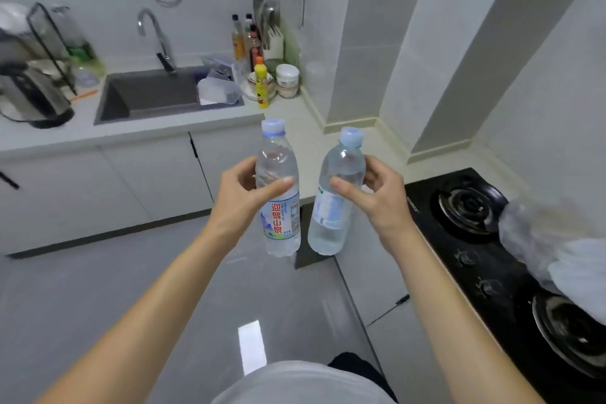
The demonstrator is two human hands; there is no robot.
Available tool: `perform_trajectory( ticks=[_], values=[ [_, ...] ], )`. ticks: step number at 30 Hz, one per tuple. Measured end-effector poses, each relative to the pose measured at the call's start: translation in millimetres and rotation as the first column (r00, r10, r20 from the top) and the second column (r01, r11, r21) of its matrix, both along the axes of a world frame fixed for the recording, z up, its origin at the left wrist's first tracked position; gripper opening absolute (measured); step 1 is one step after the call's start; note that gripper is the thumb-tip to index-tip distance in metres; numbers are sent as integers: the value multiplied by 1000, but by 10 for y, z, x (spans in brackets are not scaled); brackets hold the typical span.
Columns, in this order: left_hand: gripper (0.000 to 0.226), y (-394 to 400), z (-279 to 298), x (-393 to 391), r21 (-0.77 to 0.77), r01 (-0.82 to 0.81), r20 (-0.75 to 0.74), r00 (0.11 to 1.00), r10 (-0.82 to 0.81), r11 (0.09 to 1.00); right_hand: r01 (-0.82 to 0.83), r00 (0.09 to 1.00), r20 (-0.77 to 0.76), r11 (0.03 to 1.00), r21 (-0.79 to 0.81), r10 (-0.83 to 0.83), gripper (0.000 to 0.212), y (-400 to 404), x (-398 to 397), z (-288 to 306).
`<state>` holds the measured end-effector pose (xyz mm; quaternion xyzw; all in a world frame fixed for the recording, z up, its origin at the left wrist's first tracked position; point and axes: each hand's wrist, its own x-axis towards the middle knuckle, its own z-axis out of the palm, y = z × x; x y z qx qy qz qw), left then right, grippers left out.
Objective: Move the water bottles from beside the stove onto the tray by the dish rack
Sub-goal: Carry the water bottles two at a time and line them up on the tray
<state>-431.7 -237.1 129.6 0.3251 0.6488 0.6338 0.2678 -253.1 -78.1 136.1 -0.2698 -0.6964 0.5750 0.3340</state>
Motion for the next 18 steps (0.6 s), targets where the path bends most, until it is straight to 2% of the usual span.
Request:
perform_trajectory(
  ticks=[6,10,18],
  values=[
    [36,-164,-152,-1109,-17,-248,-139,960,243,969,-231,973,13,972,52,230,37,101,-1621,-73],
    [35,-180,-213,-1857,-38,-416,-111,905,410,908,-384,923,22,922,54,384,41,255,-2719,-223],
    [29,-679,-119,-3108,-70,-762,-99,648,755,644,-689,724,53,722,56,687,45,189,-4765,-163]
  ],
)
